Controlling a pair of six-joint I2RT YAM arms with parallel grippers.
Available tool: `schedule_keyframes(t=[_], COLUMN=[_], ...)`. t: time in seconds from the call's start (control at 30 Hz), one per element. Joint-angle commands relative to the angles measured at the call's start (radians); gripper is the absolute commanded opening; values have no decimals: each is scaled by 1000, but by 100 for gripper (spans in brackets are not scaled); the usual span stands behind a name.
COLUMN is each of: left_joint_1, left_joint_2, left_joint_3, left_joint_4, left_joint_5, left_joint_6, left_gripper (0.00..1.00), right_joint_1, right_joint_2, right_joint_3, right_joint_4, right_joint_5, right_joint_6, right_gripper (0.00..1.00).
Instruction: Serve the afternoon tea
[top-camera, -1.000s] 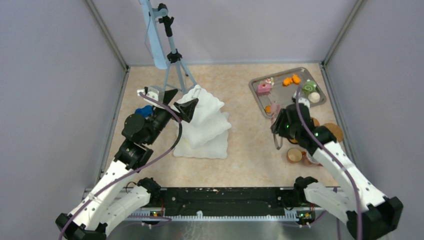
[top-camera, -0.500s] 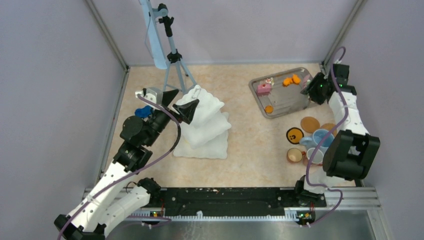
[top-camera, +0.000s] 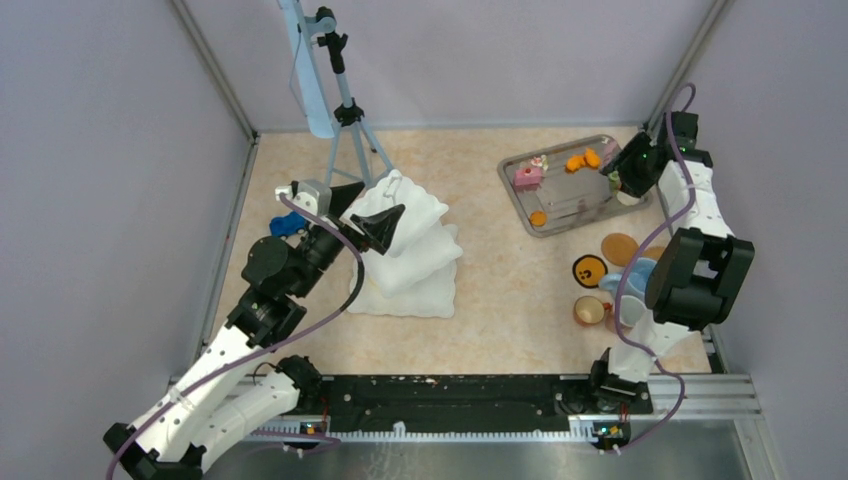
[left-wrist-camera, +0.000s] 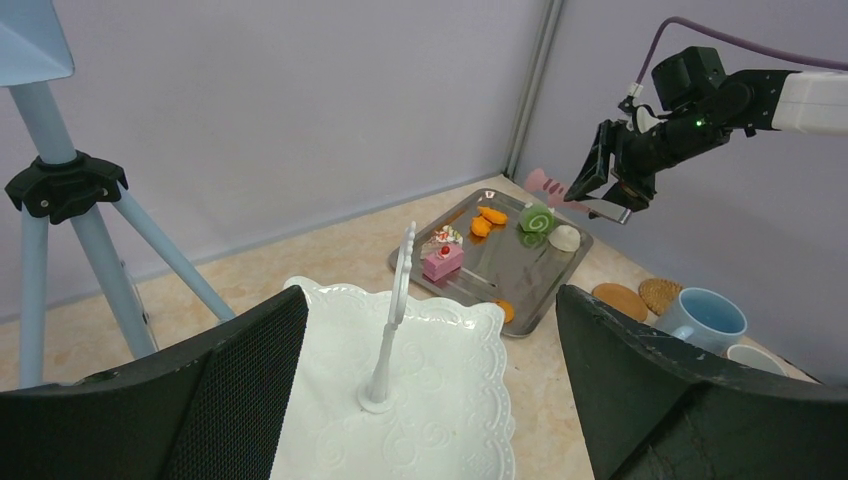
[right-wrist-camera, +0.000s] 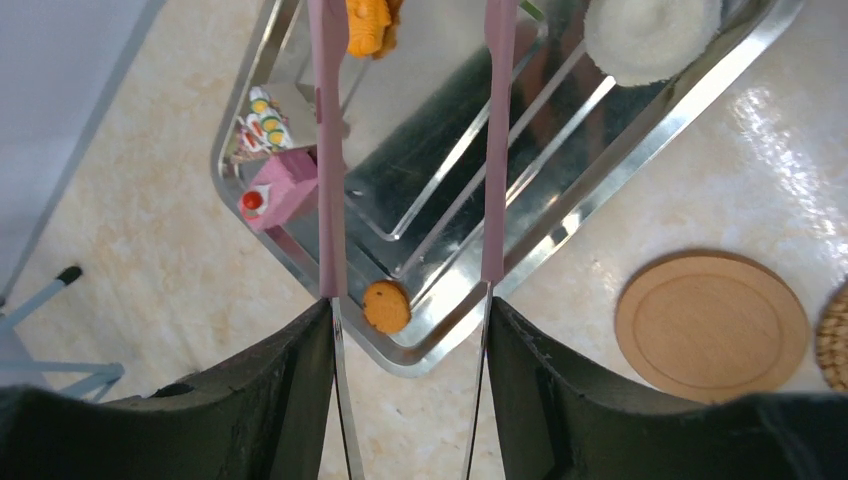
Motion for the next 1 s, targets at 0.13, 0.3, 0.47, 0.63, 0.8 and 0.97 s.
schedule_keyframes(t=[0.13, 0.3, 0.47, 0.63, 0.8, 0.97], left_joint_1=[-24, -26, -27, -26, -26, -26], left_joint_2=[-15, -14, -12, -5, -2, 1], left_joint_3=[3, 3, 2, 1, 1, 2], left_joint_4=[52, 51, 51, 51, 52, 52], left_joint_5=[-14, -13, -13, -14, -14, -14], left_joint_6=[16, 16, 16, 13, 13, 13], left_gripper=[99, 99, 99, 99, 99, 99], right_joint_1=[-4, -4, -4, -3, 6, 13], right_joint_2=[58, 65, 128, 175, 209, 238], right_joint_3=[173, 180, 232, 274, 299, 309], right_joint_4=[-158, -144, -159, -179, -192, -178], right_joint_5=[176, 192, 172, 190, 207, 207], right_joint_6=[-262, -332, -378, -402, -428, -441], right_gripper=[57, 60, 60, 61, 61, 61])
